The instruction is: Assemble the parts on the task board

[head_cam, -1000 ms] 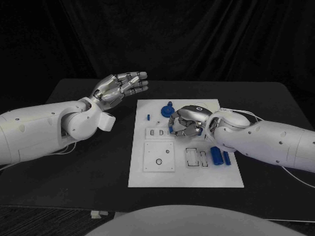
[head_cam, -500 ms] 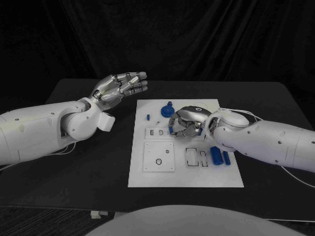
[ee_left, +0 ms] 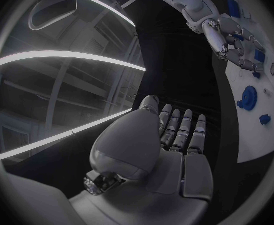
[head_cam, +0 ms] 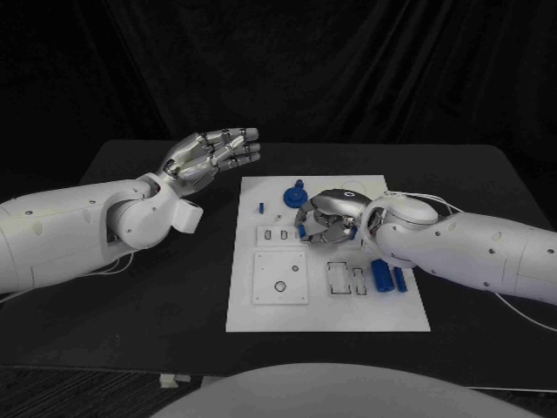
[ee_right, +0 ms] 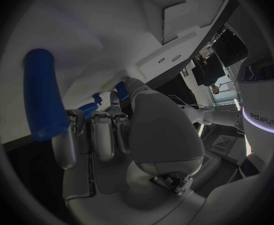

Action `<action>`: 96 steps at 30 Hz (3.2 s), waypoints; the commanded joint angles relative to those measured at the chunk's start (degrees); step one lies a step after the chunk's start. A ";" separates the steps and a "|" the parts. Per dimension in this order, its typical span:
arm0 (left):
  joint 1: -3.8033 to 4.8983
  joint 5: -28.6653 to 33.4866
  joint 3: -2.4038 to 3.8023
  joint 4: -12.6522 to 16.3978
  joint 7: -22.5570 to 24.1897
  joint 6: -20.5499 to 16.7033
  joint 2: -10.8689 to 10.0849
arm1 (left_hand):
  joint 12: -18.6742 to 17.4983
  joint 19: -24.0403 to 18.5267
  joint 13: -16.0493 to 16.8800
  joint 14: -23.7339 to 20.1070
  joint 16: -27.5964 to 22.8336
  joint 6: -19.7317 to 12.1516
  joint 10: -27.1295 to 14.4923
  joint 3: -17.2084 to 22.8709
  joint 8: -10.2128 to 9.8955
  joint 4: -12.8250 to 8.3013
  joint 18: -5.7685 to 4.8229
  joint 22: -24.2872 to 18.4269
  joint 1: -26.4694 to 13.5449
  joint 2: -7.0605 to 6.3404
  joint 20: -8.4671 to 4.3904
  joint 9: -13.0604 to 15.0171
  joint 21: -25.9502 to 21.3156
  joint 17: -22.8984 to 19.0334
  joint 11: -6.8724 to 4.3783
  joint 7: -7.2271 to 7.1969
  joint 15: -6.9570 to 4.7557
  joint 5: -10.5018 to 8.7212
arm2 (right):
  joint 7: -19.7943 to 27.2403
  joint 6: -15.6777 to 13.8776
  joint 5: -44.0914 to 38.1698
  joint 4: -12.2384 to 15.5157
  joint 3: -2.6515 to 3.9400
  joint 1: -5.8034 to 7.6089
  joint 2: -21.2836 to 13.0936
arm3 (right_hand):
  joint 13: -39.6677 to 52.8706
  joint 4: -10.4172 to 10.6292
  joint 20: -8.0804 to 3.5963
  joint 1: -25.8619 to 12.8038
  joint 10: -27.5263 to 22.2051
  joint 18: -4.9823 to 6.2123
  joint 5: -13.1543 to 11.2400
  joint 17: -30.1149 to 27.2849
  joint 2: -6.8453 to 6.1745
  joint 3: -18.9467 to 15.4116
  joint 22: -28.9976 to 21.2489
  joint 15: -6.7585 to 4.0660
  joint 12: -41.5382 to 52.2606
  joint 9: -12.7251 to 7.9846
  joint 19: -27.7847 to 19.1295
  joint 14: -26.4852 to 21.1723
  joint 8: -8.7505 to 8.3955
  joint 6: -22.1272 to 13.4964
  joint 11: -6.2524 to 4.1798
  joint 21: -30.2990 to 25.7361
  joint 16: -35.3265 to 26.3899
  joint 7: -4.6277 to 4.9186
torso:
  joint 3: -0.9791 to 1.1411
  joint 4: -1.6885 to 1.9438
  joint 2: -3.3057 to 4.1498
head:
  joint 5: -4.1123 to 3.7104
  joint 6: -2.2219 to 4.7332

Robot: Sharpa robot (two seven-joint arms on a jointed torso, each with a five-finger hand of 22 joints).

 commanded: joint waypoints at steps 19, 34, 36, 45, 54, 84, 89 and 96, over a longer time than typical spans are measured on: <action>-0.11 0.17 0.07 -0.14 0.35 0.46 -0.06 | -0.46 0.00 -0.05 -0.36 -0.35 -0.53 -0.62 0.46 0.02 0.03 -0.72 -0.10 0.76 -0.12 -0.10 -0.08 -0.14 -0.04 -0.12 0.18 0.02 0.26 | 2.94 -8.57 -0.43 1.69 0.01 0.61 -1.13 | 15.09 4.29 -0.52 -2.37 5.87 0.35 -13.11 15.09 -2.84 -2.82 14.03 -0.56 0.15 -4.10 4.14 6.06 -4.68 -4.71 -0.70 -0.66 0.15 -1.06 | 0.03 0.01 0.01 | -0.06 0.01; -0.11 -1.01 0.07 -0.40 1.08 -1.06 0.13 | -0.31 0.20 -0.01 -0.32 -0.20 -0.54 -0.66 0.55 0.04 0.29 -0.76 -0.07 0.54 -0.59 -0.10 -0.05 -0.05 0.00 -0.17 0.16 -0.16 -0.46 | 10.08 -13.88 1.75 7.08 0.01 6.91 -5.00 | 15.09 4.73 -0.57 -10.82 5.87 0.45 -15.24 15.09 -3.19 -13.66 13.90 -0.46 0.15 -5.08 3.82 6.06 -4.04 -2.42 -0.55 -1.07 0.15 -0.81 | 0.09 -0.02 -0.01 | -0.79 0.01; -0.10 -1.76 0.07 -0.35 1.56 -2.00 -0.05 | -0.32 0.28 0.00 -0.25 -0.10 -0.82 -0.69 0.54 -0.04 0.41 -0.77 -0.05 0.40 -0.79 -0.10 -0.09 -0.01 0.02 -0.14 0.14 -0.18 -0.84 | 11.80 -14.51 3.39 8.04 0.01 7.83 -6.02 | 15.09 4.71 -0.49 -10.89 5.87 0.42 -15.26 15.09 -2.76 -13.46 13.93 -0.38 0.15 -5.01 3.88 6.06 -3.62 -1.42 -0.49 -0.98 0.15 -0.79 | 0.04 -0.04 -0.03 | -0.62 0.01; 1.18 -6.88 0.12 0.44 -1.06 -8.22 -1.30 | 6.42 3.10 1.32 5.17 6.08 -3.17 4.47 0.12 -1.06 0.79 -0.44 0.46 -2.08 -1.73 -0.20 -0.30 1.55 0.90 4.48 -1.75 0.85 -4.99 | 17.54 -16.96 12.51 12.25 0.00 11.84 -12.89 | 15.09 4.47 -0.21 -12.53 5.87 -0.19 -15.08 15.09 2.57 -11.23 14.75 -0.17 0.15 -4.46 5.37 6.06 -1.19 4.42 -0.30 1.14 0.15 -0.61 | 0.09 0.02 -0.06 | 0.13 0.01; 7.92 -35.35 0.14 -1.40 -16.29 -9.07 0.26 | 38.39 40.16 19.00 31.11 38.33 8.68 26.76 -7.58 3.31 -0.27 2.63 9.05 -14.31 -0.28 -4.78 1.02 22.51 14.68 -2.62 0.92 -7.54 -23.78 | 16.77 -15.54 17.65 14.06 -0.01 13.18 -19.11 | 15.09 4.26 -0.02 -10.36 5.87 -0.45 -13.50 15.09 5.10 -10.50 15.09 0.07 0.15 -4.15 5.97 6.06 -0.12 8.01 0.03 2.00 0.15 -0.38 | 0.24 -0.07 -0.40 | 0.86 0.01; 19.02 -50.52 0.18 -12.41 -74.05 27.44 27.07 | 63.00 71.98 86.67 75.03 68.27 31.10 76.09 -7.69 7.27 0.42 -5.47 78.87 -24.67 -1.55 -13.03 9.60 79.21 86.87 -10.17 -5.22 -15.34 -24.99 | 12.14 -14.40 18.49 12.83 -0.02 9.91 -19.46 | 15.09 4.18 0.15 -8.77 5.87 -0.45 -9.86 15.09 6.21 -10.99 15.09 0.26 0.15 -4.53 5.97 6.06 -0.80 8.31 0.32 2.00 0.15 -0.19 | 2.80 -2.17 -2.64 | 2.25 0.01; 18.20 -49.55 0.17 -14.50 -76.88 27.79 28.99 | 63.00 72.35 86.67 75.03 68.27 31.57 76.09 -6.06 5.52 0.11 -5.51 79.01 -24.64 -2.04 -13.39 9.34 79.11 86.87 -10.39 -5.32 -15.67 -22.99 | 11.17 -14.27 18.50 12.75 -0.02 9.89 -19.34 | 15.09 4.19 0.19 -8.84 5.87 -0.45 -9.73 15.09 6.23 -11.14 15.09 0.34 0.15 -4.59 5.97 6.06 -0.93 8.19 0.42 2.00 0.15 -0.11 | 3.18 -2.55 -2.69 | 2.98 0.01; 16.08 -49.17 0.16 -17.57 -78.07 27.70 31.59 | 63.00 72.75 86.67 75.03 68.27 31.91 76.09 -4.81 4.20 -0.46 -5.59 79.35 -24.00 -2.86 -13.56 9.06 79.15 86.87 -10.47 -5.32 -15.81 -22.23 | 10.02 -13.91 18.50 12.81 -0.02 9.73 -19.06 | 15.09 4.22 0.24 -8.93 5.87 -0.45 -9.69 15.09 6.26 -11.26 15.09 0.40 0.15 -4.64 5.97 6.06 -1.05 8.06 0.49 2.00 0.15 -0.04 | 3.23 -2.87 -2.64 | 3.86 0.01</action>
